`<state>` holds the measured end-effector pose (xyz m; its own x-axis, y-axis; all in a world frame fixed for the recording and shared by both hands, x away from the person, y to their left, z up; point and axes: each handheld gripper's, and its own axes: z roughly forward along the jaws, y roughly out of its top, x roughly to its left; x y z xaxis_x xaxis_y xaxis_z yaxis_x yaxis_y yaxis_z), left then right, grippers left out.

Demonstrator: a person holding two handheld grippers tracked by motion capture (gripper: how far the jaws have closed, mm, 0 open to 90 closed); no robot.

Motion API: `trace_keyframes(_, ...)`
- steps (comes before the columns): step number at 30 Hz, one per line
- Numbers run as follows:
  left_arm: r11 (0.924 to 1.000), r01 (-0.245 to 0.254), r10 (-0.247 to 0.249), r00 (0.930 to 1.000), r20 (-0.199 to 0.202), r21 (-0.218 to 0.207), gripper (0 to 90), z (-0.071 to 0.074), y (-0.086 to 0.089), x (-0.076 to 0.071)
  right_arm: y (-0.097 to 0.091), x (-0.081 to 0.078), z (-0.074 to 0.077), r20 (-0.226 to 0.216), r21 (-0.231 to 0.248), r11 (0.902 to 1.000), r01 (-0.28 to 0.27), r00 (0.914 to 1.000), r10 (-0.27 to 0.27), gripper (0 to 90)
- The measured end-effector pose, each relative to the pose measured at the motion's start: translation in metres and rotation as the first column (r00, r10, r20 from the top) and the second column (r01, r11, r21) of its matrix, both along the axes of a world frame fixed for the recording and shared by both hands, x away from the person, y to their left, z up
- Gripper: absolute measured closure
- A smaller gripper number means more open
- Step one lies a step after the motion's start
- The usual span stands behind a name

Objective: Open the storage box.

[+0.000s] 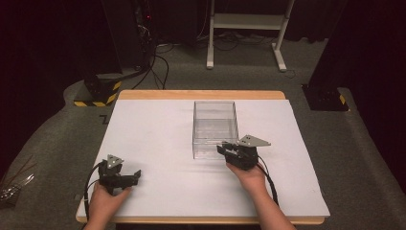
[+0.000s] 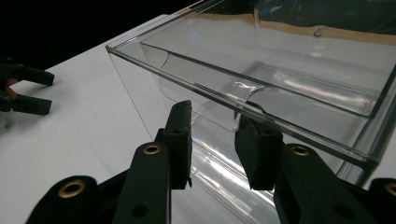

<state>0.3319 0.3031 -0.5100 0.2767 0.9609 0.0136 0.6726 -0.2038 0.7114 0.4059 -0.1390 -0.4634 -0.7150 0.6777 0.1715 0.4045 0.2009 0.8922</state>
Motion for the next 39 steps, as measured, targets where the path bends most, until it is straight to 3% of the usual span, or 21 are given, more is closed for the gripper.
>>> trace_keyframes(21, 1.0000, -0.001, 0.001, 1.0000, 0.000, -0.001, 2.1, 0.000, 0.000, 0.000, -0.007, 0.004, -0.003, -0.002, 0.012, 0.9985, -0.054, 0.9985, 0.054, 77.2)
trace_keyframes(39, 1.0000, -0.001, 0.001, 1.0000, 0.000, 0.000, 2.1, 0.000, 0.000, 0.000, -0.012, -0.012, -0.005, 0.016, 0.011, 0.9976, -0.068, 0.9976, 0.068, 80.1)
